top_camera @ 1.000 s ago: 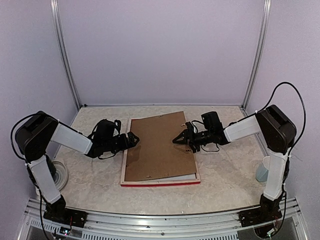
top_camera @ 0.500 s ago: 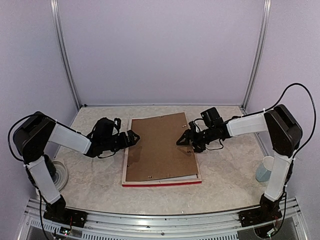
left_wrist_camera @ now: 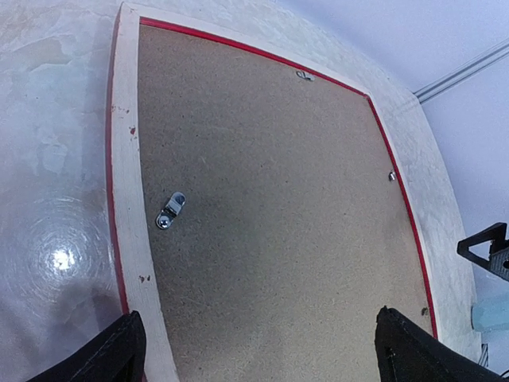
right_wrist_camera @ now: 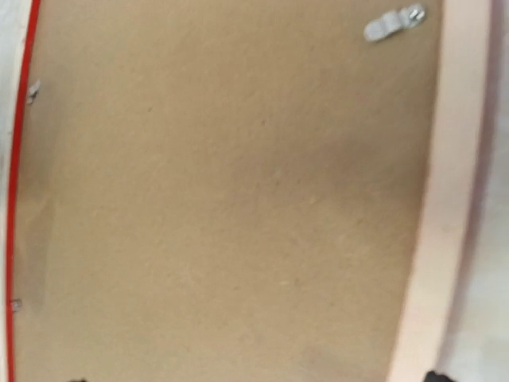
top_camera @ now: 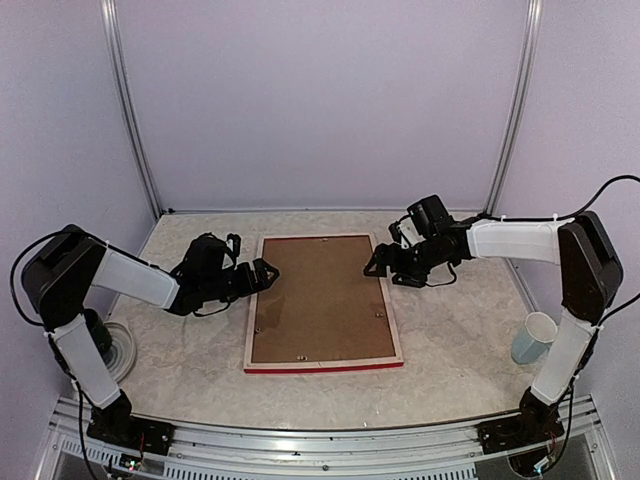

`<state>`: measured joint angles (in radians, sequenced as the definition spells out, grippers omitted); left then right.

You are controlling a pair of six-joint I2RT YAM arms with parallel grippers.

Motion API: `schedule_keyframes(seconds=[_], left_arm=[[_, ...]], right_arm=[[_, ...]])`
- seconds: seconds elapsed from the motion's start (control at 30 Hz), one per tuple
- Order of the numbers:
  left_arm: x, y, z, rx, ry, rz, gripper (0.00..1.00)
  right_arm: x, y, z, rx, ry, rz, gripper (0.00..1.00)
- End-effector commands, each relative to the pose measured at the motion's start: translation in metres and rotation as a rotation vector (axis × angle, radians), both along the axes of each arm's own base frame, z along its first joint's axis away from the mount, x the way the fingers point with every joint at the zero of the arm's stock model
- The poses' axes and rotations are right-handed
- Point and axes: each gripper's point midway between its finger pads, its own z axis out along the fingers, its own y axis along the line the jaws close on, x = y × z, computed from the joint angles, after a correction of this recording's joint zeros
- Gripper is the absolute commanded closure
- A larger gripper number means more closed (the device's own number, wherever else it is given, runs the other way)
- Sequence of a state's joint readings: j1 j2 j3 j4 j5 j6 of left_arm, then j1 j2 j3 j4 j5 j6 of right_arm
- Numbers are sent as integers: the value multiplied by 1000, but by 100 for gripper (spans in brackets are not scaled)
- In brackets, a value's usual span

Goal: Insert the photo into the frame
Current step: Place the backboard next to the photo, then adjust the photo frame at the center of the board.

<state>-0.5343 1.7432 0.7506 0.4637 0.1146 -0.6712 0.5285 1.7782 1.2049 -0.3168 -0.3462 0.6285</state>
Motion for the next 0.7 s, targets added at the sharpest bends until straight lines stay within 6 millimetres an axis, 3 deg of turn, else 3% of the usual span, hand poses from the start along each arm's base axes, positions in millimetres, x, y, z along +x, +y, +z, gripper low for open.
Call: schedule_keyframes(seconds=[0.0,0.43,0.53,0.67], left_arm=[[-2,4,3,21,-22,3,1],[1,9,-13,151,-16,23,1],[2,7,-19,166,-10,12,5],[1,1,-26,176,-4,-14,19]], right_arm=[[2,-10,2,-88,-48,2,9],[17,-8,-14,-123,-134,43,25],[17,-8,-23,-123,-143,53,29],[14,-9,-41,-126,-131,60,32]])
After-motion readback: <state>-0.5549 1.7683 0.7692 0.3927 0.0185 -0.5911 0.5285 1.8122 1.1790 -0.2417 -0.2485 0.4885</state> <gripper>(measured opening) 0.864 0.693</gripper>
